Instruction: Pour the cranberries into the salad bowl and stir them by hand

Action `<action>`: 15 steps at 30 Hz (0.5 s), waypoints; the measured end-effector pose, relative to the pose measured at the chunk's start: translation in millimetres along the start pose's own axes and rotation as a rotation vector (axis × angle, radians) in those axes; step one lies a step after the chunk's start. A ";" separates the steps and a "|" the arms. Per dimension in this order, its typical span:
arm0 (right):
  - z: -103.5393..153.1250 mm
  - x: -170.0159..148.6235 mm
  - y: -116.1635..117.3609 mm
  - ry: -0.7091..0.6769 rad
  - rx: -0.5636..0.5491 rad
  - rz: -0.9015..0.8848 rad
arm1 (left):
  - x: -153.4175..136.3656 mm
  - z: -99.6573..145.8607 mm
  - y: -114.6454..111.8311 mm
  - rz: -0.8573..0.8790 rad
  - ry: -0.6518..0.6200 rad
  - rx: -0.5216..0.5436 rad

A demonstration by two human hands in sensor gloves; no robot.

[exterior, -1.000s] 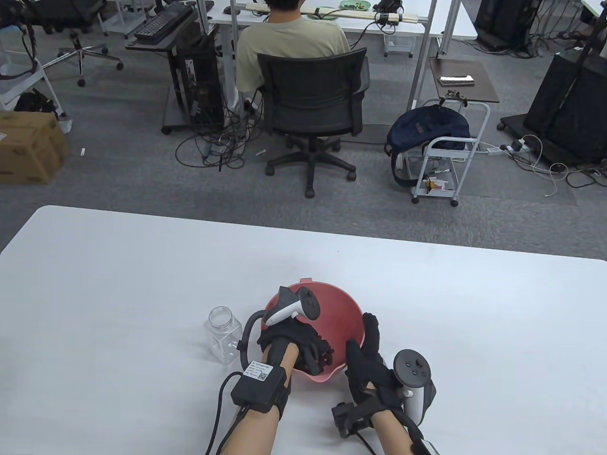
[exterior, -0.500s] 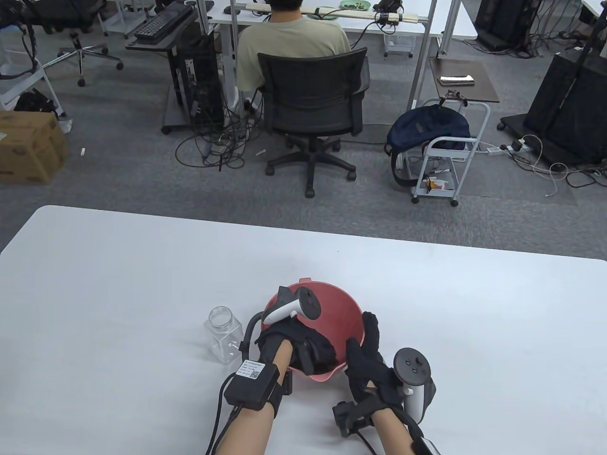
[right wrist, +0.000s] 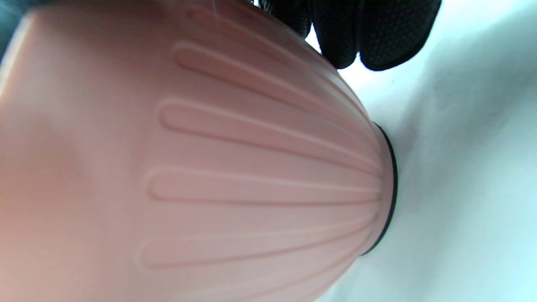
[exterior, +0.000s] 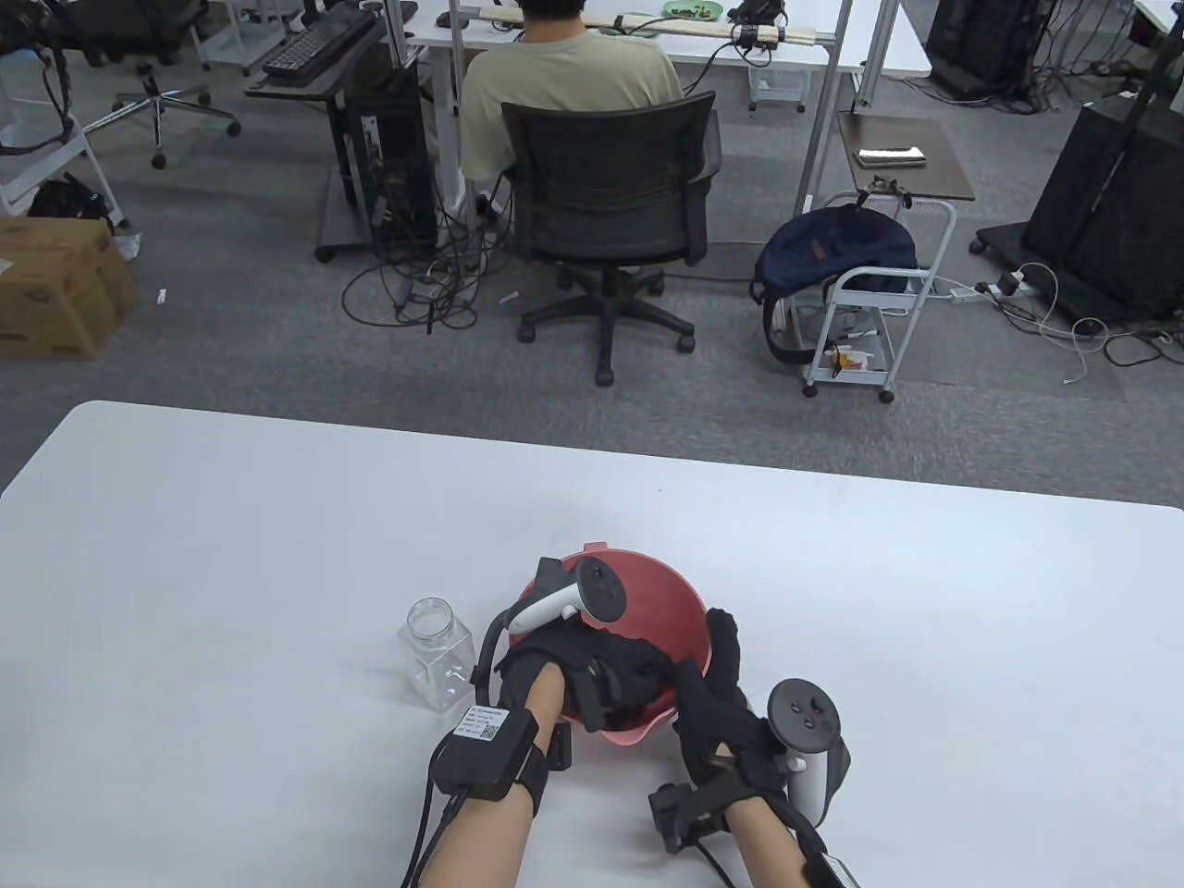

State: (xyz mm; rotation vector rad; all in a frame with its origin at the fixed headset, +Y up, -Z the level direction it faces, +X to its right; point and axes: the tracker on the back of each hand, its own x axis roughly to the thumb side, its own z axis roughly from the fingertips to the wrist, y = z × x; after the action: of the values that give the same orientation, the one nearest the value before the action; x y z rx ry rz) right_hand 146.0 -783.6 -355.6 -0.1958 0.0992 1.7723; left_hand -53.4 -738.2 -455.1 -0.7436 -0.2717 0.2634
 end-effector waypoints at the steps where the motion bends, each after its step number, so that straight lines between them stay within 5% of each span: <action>1: 0.1 0.0 0.0 0.000 0.000 0.000 | 0.1 0.2 0.1 0.001 0.000 0.000; 15: 0.0 -0.3 -0.4 0.000 0.002 -0.001 | -1.3 -0.4 -1.4 -0.021 0.088 -0.028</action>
State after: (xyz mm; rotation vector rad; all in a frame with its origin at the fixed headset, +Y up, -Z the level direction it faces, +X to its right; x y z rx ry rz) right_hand 146.5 -783.8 -355.6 -0.1946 0.1011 1.7707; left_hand -54.3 -739.8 -454.6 -0.7774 -0.1999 0.2063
